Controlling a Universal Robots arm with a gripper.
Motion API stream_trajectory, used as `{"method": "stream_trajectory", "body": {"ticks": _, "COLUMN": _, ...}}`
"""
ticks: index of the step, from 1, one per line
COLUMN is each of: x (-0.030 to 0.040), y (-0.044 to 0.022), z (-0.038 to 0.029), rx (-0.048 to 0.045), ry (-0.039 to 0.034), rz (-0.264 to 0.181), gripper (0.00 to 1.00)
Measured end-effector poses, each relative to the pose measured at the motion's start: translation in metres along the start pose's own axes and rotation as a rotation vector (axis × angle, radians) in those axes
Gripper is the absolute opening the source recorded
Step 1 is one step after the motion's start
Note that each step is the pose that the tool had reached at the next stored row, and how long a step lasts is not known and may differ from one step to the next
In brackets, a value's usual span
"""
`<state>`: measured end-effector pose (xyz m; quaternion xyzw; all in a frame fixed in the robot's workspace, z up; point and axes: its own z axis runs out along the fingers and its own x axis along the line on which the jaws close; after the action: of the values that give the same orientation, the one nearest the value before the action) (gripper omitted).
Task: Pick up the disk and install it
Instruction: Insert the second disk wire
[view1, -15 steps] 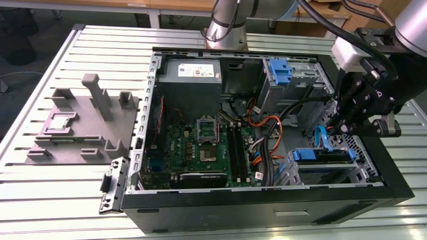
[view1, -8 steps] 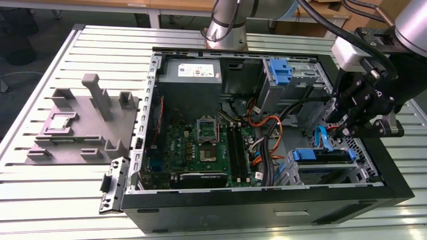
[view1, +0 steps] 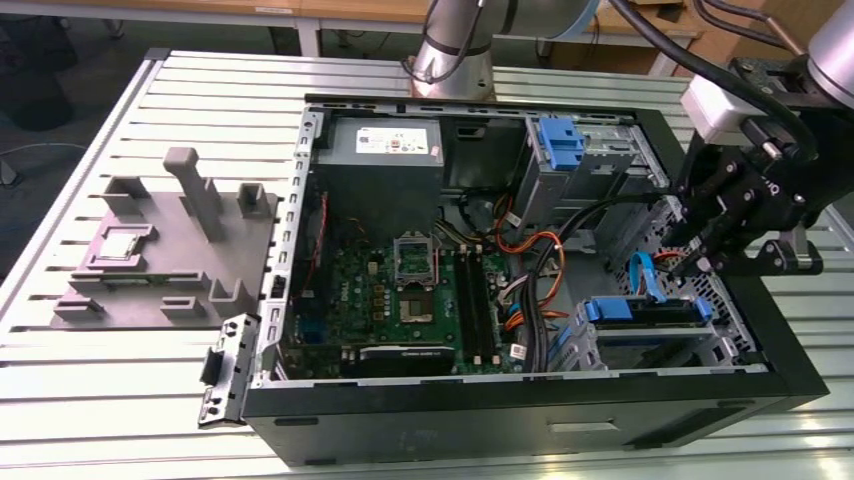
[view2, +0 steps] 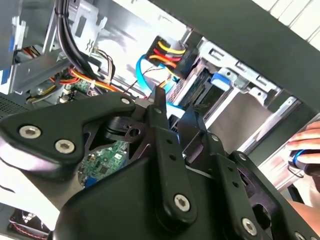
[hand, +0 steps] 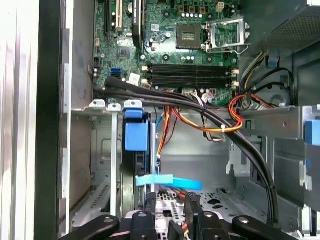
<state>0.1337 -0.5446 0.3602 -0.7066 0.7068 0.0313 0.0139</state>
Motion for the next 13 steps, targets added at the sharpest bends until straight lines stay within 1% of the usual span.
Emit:
{"method": "stream_trajectory", "body": {"ticks": 9, "x": -0.0008, "y": -0.0194, "z": 0.0014, "rx": -0.0111, "ry": -0.0003, "rz": 0.001, "gripper": 0.37}}
{"method": "stream_trajectory", "body": {"ticks": 13, "x": -0.003, "y": -0.0244, "z": 0.0024, "rx": -0.0126, "ry": -0.0001, "rz": 0.001, "gripper": 0.37}}
